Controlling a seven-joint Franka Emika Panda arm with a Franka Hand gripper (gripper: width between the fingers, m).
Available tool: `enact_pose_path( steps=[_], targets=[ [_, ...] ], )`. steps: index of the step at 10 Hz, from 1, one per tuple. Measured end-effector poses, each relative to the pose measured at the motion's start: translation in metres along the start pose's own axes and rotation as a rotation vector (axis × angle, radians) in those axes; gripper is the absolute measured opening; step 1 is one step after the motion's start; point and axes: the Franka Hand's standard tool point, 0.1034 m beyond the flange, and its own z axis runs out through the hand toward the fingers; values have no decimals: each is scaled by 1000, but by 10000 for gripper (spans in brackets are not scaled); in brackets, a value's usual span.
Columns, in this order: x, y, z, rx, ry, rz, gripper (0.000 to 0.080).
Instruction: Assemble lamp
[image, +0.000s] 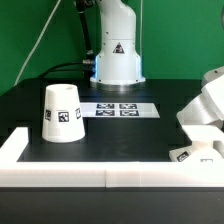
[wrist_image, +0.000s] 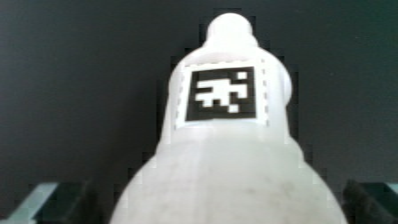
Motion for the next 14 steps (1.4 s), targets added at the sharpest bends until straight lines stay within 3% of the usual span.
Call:
enact_pose_path(
  steps=[6,9,12,14],
  targets=[
    [-2,5,-2,10,1,-3,577],
    [-23,7,-25,19,-37,8,577],
    [-47,25,-53,37,-25,0,578],
    [-37,27,-54,29,26,6,579]
  ],
)
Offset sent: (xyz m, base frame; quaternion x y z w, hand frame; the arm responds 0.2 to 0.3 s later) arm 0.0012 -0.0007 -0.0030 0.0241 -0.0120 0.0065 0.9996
